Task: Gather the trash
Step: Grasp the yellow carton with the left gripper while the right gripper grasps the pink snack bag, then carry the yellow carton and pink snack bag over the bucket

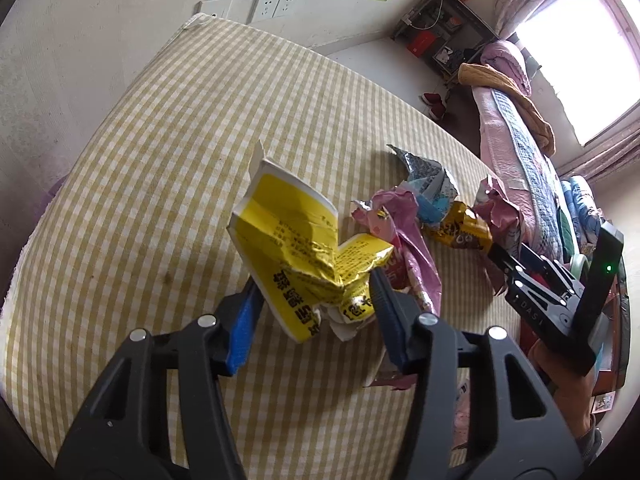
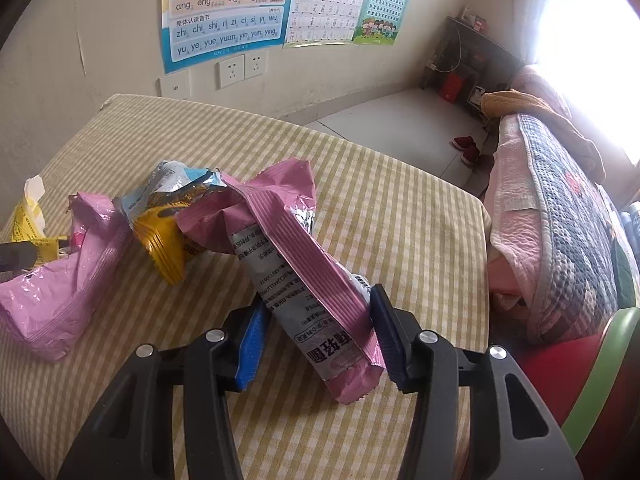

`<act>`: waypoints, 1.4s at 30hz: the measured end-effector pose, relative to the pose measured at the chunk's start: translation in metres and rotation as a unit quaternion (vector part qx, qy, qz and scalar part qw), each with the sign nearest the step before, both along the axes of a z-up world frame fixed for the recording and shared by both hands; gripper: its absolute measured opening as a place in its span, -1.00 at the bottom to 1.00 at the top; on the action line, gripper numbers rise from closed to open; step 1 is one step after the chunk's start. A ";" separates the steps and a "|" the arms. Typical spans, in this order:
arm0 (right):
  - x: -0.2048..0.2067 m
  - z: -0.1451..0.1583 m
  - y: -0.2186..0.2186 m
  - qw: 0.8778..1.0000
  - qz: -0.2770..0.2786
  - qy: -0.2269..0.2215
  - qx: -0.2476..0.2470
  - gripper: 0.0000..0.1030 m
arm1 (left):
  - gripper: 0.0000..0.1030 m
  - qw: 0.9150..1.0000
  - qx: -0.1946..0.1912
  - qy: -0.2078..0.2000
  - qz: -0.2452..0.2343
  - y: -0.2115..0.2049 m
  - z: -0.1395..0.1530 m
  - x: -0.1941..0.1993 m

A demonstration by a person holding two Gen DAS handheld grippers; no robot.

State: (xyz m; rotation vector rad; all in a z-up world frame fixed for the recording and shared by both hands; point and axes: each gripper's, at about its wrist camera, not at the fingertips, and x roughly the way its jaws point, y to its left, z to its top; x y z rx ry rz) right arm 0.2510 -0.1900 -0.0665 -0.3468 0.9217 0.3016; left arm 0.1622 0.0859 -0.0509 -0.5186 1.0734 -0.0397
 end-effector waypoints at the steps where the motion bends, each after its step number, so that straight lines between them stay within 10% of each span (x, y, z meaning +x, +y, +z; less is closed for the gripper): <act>1: -0.002 0.002 -0.001 1.000 -0.001 0.001 0.004 -0.09 | -0.08 1.000 0.001 -0.003 -0.002 0.000 0.002 0.000; 20: -0.044 0.046 -0.013 0.998 -0.018 -0.018 0.055 -0.09 | -0.62 0.999 0.009 -0.030 -0.003 0.003 0.033 -0.025; 42: -0.094 0.093 -0.039 0.993 -0.033 -0.042 0.106 -0.09 | -0.64 0.995 0.040 -0.086 -0.020 -0.028 0.090 -0.062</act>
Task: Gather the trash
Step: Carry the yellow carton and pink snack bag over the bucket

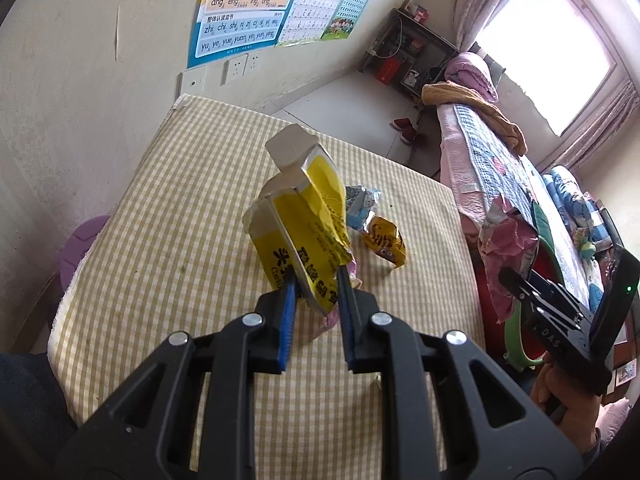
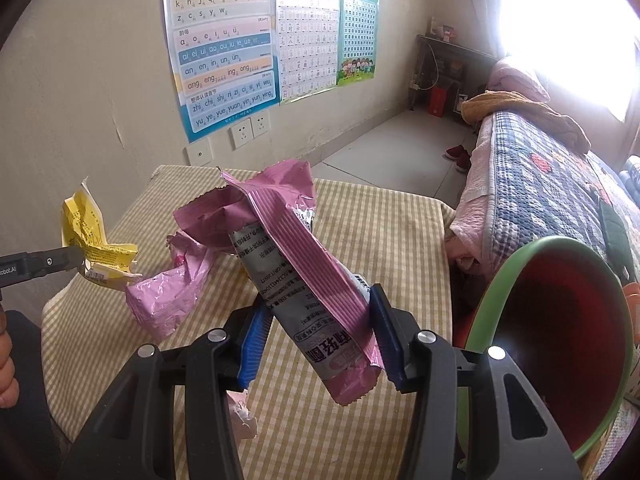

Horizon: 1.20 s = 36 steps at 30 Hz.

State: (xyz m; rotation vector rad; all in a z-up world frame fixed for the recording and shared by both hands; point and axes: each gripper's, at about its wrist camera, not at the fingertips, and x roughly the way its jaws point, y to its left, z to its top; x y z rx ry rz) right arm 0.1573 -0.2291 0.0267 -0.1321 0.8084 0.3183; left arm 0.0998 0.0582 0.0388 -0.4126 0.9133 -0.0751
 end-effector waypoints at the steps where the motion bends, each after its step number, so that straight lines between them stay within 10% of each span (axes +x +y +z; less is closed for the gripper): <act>1: -0.002 0.002 -0.003 1.000 -0.002 -0.002 0.002 -0.09 | -0.64 1.000 0.001 -0.002 -0.002 -0.003 0.002 -0.001; 36: -0.036 0.018 -0.155 0.989 -0.142 -0.025 0.032 -0.08 | -0.64 0.982 -0.004 -0.039 -0.185 -0.184 0.035 0.027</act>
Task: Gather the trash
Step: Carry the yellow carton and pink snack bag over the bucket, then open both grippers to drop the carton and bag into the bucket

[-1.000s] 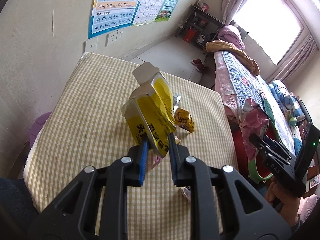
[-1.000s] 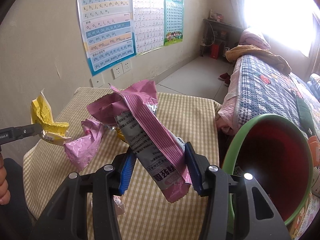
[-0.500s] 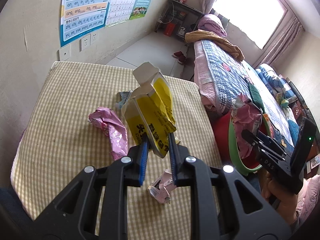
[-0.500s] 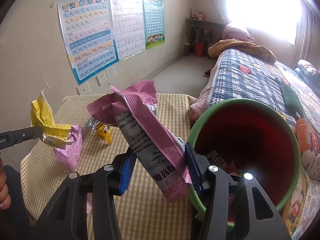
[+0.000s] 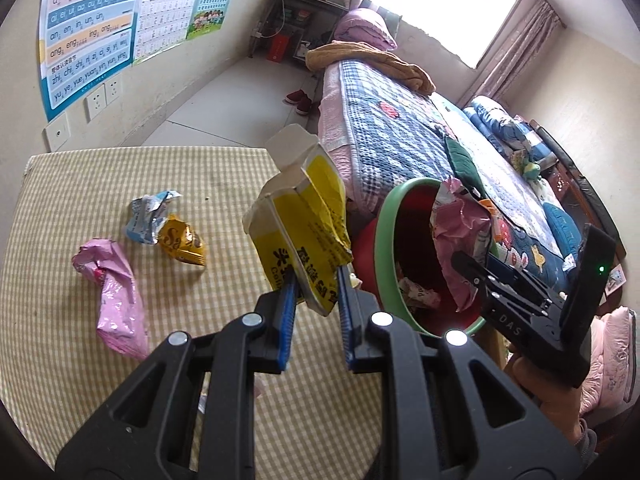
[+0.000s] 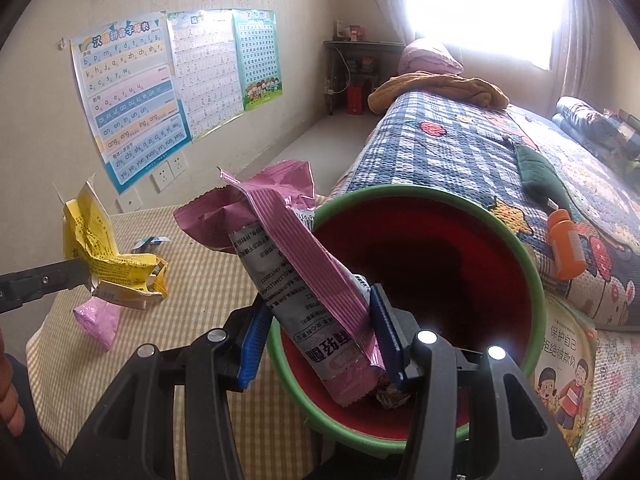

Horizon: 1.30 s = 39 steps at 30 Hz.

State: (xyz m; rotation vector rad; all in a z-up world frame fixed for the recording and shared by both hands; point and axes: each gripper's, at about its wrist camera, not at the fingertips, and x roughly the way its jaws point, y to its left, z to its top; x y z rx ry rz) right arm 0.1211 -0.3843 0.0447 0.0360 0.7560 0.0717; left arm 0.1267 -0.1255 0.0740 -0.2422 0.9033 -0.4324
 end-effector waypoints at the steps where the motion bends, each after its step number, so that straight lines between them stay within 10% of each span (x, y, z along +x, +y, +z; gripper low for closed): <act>1: 0.000 0.000 -0.005 1.000 -0.006 0.000 0.001 -0.08 | -0.64 1.000 -0.001 -0.002 -0.007 -0.006 0.001 0.001; 33: -0.021 -0.028 -0.098 0.994 -0.098 0.019 0.034 0.02 | -0.59 0.992 0.008 0.021 -0.122 -0.131 -0.018 0.020; 39: -0.022 -0.027 -0.099 0.994 -0.102 0.015 0.033 0.33 | 0.31 0.996 0.000 0.012 -0.092 -0.118 -0.015 0.021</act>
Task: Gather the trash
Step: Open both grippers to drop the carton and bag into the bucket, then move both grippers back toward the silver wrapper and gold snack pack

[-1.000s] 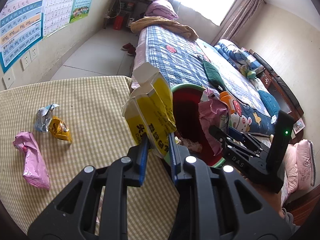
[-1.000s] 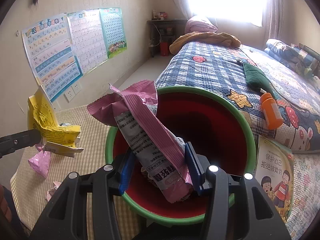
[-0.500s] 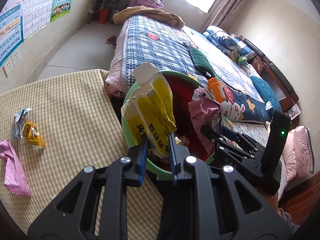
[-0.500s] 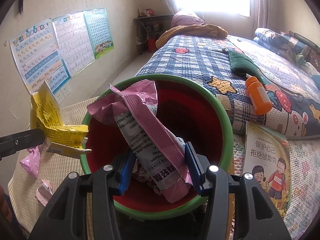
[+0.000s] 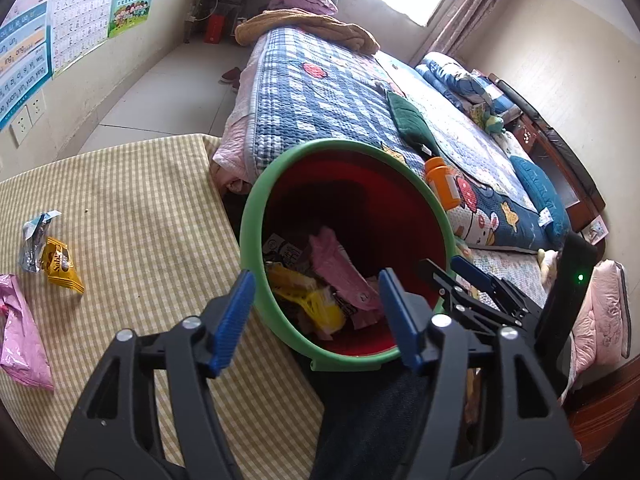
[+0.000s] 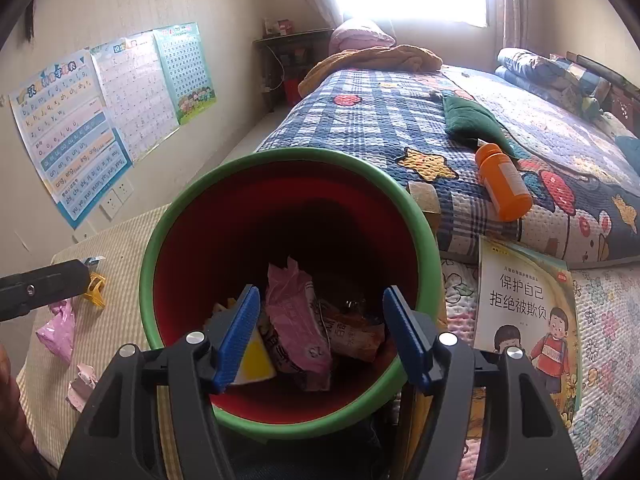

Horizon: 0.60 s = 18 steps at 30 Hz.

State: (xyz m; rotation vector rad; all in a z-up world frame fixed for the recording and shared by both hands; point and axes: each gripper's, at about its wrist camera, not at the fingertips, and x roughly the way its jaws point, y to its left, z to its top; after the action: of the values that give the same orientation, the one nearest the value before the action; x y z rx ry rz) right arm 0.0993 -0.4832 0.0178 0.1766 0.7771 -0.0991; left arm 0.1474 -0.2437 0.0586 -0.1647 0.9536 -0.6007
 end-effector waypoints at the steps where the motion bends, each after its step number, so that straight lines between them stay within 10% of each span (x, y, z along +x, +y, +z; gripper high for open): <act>1: 0.000 0.001 0.000 1.000 -0.002 -0.001 -0.001 0.48 | 0.49 1.000 -0.002 -0.002 0.008 0.005 0.001 0.000; 7: -0.001 0.007 0.008 1.000 -0.006 -0.008 -0.008 0.84 | 0.88 0.998 -0.005 -0.010 0.059 0.035 0.007 0.002; 18: 0.007 0.016 0.058 0.999 0.043 -0.011 -0.015 0.86 | 0.89 0.993 -0.001 -0.010 0.116 0.097 0.009 -0.007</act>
State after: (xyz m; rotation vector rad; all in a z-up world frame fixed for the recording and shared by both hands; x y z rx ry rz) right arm 0.1066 -0.4252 0.0339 0.1152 0.7603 -0.0277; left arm 0.1407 -0.1466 0.0676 -0.2665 0.8999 -0.3887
